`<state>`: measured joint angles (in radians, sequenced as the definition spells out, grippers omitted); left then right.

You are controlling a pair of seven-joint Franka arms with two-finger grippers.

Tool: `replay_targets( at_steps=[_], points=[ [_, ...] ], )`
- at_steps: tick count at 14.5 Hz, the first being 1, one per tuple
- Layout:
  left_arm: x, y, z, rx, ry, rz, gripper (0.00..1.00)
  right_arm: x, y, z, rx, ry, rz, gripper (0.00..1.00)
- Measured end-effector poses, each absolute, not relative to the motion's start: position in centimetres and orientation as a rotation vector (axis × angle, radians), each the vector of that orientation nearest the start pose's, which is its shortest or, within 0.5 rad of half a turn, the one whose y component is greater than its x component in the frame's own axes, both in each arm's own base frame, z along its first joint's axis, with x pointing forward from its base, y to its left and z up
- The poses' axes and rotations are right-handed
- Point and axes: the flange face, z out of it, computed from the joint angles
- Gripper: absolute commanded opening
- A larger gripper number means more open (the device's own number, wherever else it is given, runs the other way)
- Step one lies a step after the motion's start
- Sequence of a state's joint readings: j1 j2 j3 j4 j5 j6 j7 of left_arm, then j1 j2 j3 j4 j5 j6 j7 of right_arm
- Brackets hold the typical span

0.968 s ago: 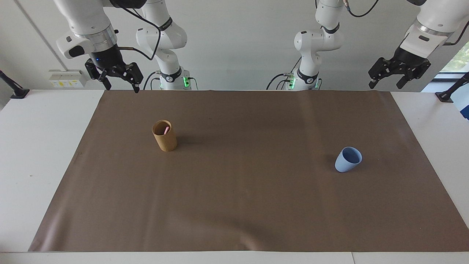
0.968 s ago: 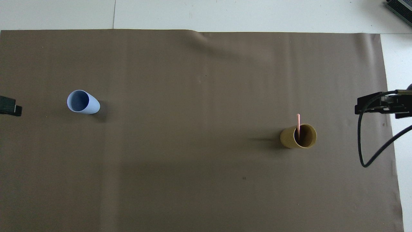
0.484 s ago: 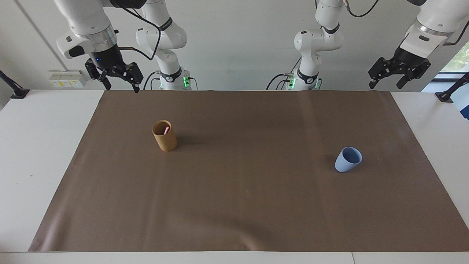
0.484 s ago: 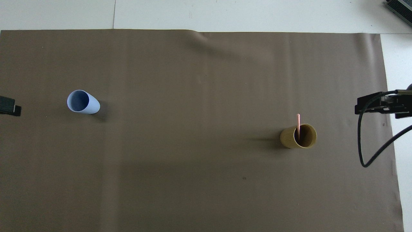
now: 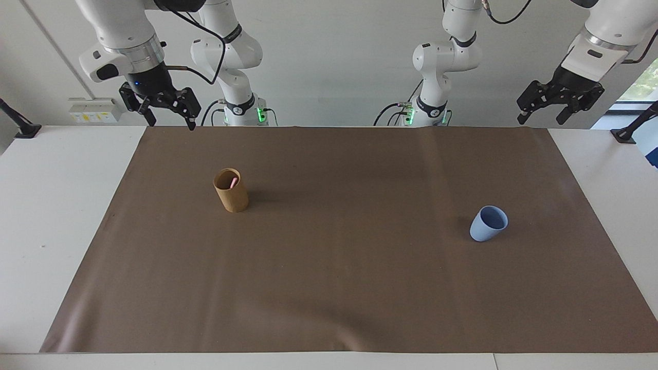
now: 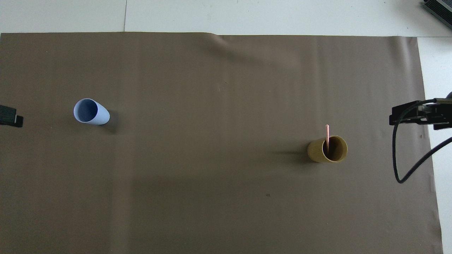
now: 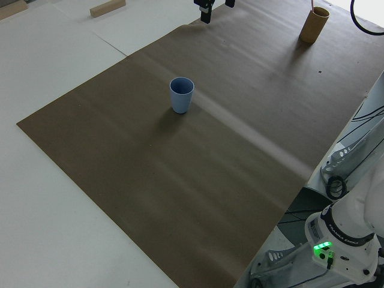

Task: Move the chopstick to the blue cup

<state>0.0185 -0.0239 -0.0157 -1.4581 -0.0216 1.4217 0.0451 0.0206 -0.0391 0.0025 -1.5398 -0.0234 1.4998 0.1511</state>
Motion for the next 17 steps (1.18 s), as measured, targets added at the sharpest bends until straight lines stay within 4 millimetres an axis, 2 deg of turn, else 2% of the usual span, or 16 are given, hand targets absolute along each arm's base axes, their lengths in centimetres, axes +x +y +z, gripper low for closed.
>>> replay_targets(
  at_steps=[11,13,17],
  points=[
    [53.3,-0.9,67.1,-3.162,0.093,0.011,1.00,53.5,1.0,65.4,-3.159,0.202,0.002,1.00],
    [54.3,-0.8,64.9,-3.162,0.091,-0.022,1.00,53.4,1.5,65.3,-3.161,0.184,0.018,1.00],
    [57.0,-0.3,57.6,-3.156,0.114,-0.130,1.00,53.5,2.1,65.0,-3.150,0.133,0.001,1.00]
  ],
)
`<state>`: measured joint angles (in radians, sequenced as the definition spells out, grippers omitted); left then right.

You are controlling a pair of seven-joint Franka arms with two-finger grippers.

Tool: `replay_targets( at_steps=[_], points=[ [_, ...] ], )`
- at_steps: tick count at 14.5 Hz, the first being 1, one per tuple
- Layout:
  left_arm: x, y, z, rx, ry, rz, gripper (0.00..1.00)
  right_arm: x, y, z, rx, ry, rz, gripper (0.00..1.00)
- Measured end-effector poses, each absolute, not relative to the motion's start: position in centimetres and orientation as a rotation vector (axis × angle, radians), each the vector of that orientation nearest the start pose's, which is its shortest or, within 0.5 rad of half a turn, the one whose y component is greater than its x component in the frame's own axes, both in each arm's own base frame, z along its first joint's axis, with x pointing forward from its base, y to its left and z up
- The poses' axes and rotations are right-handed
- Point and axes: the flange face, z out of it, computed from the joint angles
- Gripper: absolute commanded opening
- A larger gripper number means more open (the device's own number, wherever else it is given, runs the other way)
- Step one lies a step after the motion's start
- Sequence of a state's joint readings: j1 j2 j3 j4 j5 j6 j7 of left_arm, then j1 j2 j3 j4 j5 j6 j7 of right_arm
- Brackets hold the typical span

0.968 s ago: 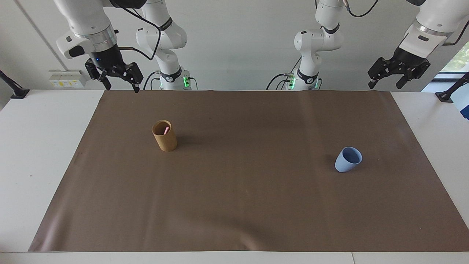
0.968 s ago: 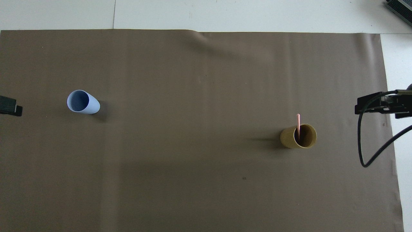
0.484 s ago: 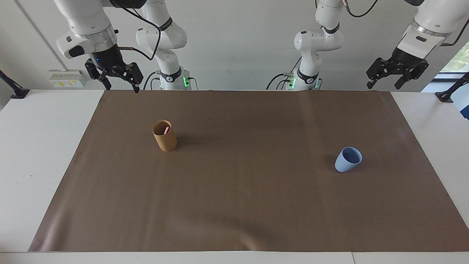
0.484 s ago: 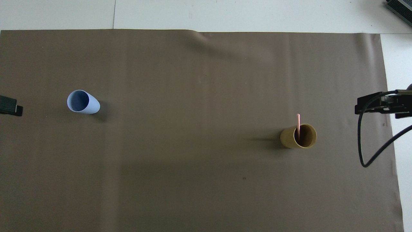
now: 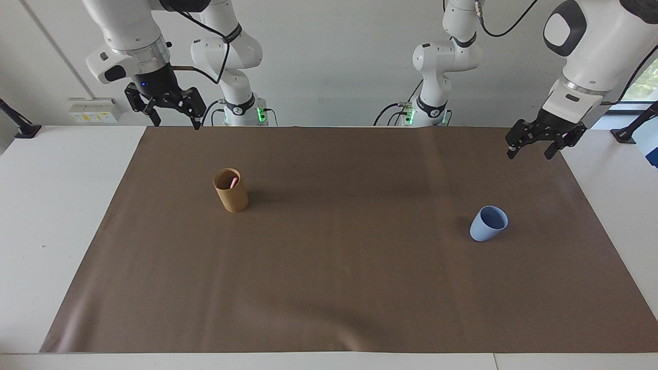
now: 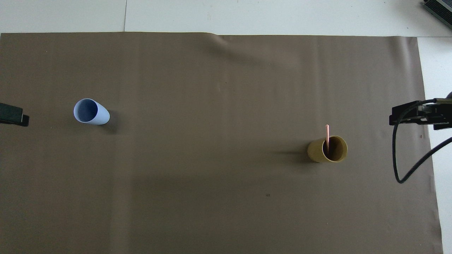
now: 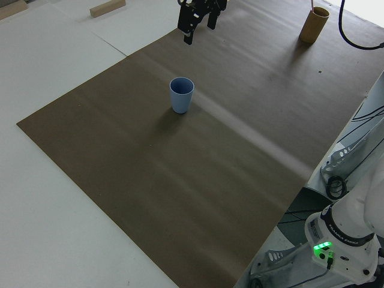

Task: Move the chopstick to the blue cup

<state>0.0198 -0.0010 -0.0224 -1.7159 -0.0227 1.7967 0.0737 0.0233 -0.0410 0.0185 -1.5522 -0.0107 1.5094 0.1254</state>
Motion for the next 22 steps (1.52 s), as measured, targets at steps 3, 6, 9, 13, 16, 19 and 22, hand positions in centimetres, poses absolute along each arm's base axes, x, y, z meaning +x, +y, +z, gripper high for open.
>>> replay_targets(
  at_steps=[3,6,9,13,16,19,22],
  points=[
    [58.8,1.2,53.2,-3.151,0.137,-0.149,1.00,53.8,2.7,64.0,-3.108,-0.001,-0.026,1.00],
    [61.1,1.8,48.9,-3.147,0.155,-0.172,1.00,54.3,3.4,62.9,-3.033,-0.159,-0.081,1.00],
    [63.1,1.8,43.8,-3.151,0.158,-0.149,0.99,54.7,3.9,61.2,-2.976,-0.324,-0.122,1.00],
    [64.4,1.7,39.2,-3.175,0.139,-0.117,0.86,53.3,3.8,57.6,-2.928,-0.678,-0.167,1.00],
    [64.4,1.4,38.2,-3.197,0.137,-0.109,0.86,51.3,3.8,54.1,-2.850,-0.866,-0.218,1.00],
    [63.9,1.4,36.9,-3.201,0.154,-0.087,0.90,50.5,5.2,50.5,-2.787,-0.989,-0.264,1.00],
    [63.8,1.6,36.6,-3.201,0.159,-0.073,0.91,50.1,6.2,48.1,-2.787,-1.004,-0.292,1.00]
  ],
)
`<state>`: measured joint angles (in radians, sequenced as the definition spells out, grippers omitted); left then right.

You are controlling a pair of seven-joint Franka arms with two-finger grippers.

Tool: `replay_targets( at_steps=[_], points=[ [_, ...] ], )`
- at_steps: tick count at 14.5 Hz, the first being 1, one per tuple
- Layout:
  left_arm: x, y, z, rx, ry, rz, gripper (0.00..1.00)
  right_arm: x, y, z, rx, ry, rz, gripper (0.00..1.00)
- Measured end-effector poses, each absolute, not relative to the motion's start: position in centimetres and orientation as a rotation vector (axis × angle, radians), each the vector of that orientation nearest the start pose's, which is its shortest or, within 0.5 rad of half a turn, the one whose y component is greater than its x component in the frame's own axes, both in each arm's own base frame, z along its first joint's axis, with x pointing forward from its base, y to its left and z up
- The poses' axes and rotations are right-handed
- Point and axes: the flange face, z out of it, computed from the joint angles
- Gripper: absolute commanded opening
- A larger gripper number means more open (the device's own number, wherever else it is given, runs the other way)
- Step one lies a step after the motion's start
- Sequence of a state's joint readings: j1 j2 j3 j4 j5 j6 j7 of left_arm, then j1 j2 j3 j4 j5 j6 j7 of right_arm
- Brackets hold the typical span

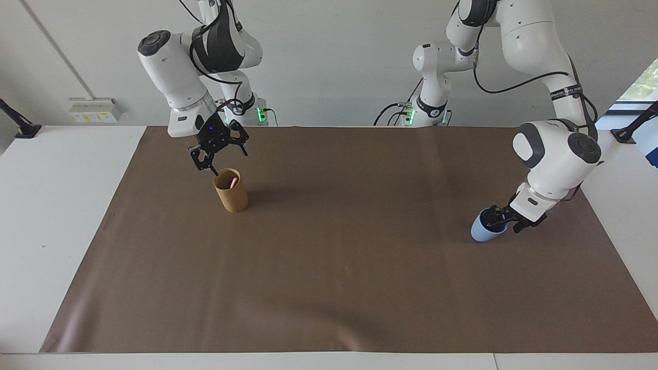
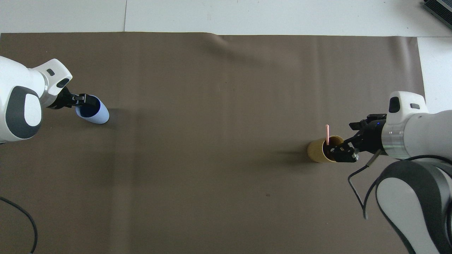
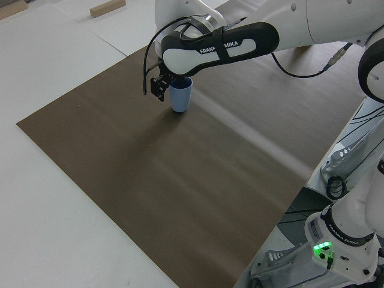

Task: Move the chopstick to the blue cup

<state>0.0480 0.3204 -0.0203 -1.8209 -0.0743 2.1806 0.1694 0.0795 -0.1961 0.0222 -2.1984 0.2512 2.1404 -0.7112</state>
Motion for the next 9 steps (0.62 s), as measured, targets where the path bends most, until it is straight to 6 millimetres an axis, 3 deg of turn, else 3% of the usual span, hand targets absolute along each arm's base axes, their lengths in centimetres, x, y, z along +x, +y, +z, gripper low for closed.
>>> replay_targets(
  at_steps=[1,3,4,6,9],
  points=[
    [63.7,1.6,36.6,-3.201,0.160,-0.073,0.88,50.1,6.1,47.5,-2.794,-1.001,-0.313,1.00],
    [63.7,1.6,36.7,-3.201,0.162,-0.068,0.65,50.2,5.8,46.5,-2.799,-1.026,-0.355,1.00],
    [63.6,1.6,36.6,-3.201,0.162,-0.063,0.42,50.3,5.5,46.1,-2.791,-1.057,-0.370,1.00],
    [63.5,1.6,36.3,-3.202,0.162,-0.053,0.05,50.7,5.1,45.5,-2.772,-1.086,-0.397,1.00],
    [63.2,1.7,36.2,-3.204,0.161,-0.030,0.00,51.3,5.5,45.0,-2.772,-1.098,-0.444,1.00]
  ],
)
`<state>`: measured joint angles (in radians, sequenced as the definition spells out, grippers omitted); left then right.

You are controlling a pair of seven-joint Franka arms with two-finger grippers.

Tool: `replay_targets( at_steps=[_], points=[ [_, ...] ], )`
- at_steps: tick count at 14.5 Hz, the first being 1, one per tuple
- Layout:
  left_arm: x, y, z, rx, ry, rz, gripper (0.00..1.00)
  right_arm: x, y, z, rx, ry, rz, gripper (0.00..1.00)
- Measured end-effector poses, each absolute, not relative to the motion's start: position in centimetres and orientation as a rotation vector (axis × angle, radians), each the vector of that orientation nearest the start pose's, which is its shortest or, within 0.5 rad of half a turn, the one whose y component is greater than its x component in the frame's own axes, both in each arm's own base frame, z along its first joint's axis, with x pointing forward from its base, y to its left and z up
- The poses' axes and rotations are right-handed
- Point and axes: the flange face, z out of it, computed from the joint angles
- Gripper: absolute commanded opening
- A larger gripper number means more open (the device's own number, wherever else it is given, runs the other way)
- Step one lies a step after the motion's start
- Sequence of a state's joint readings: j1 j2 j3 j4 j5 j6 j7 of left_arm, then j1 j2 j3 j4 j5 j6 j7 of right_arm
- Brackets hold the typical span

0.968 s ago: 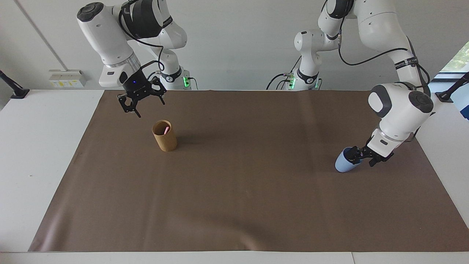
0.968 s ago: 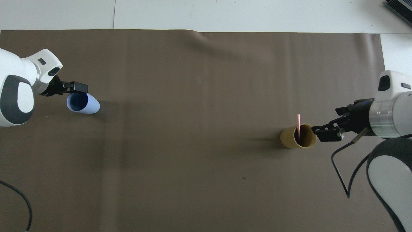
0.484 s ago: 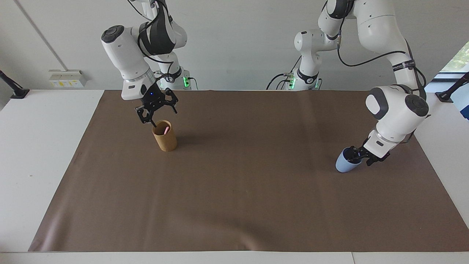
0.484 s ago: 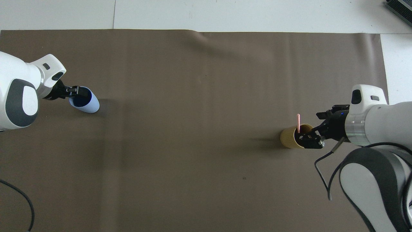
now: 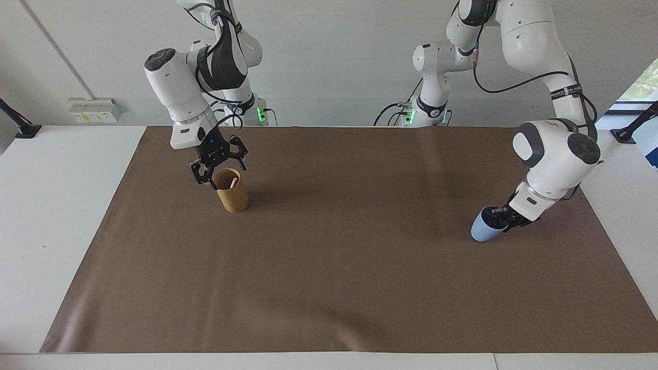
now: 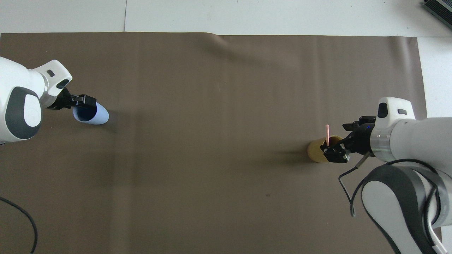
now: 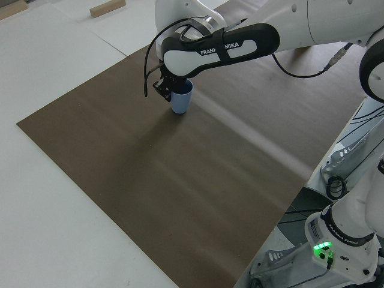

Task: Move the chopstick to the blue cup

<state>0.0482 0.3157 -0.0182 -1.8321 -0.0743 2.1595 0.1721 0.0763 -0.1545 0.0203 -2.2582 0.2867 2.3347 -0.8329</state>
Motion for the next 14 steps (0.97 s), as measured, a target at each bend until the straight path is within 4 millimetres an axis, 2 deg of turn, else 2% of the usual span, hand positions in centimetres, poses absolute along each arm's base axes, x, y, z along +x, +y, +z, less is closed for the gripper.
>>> replay_targets(
  at_steps=[3,5,7,9,12,14],
  points=[
    [63.1,1.6,36.3,-3.205,0.165,-0.009,0.00,51.5,5.5,44.8,-2.762,-1.136,-0.453,0.79],
    [63.0,1.1,37.4,-3.205,0.180,-0.036,0.00,51.5,5.5,44.9,-2.759,-1.146,-0.455,0.55],
    [62.9,-0.8,38.9,-3.201,0.226,-0.075,0.00,51.5,5.5,44.9,-2.758,-1.146,-0.456,0.36],
    [62.6,-4.5,39.7,-3.201,0.268,-0.088,0.00,51.5,5.5,44.9,-2.758,-1.146,-0.456,0.19],
    [61.8,-10.8,39.6,-3.207,0.273,-0.076,0.00,51.5,5.5,44.9,-2.756,-1.138,-0.458,0.09],
    [60.8,-15.7,39.7,-3.216,0.234,-0.084,0.00,51.5,5.5,45.0,-2.745,-1.110,-0.468,0.05]
  ],
)
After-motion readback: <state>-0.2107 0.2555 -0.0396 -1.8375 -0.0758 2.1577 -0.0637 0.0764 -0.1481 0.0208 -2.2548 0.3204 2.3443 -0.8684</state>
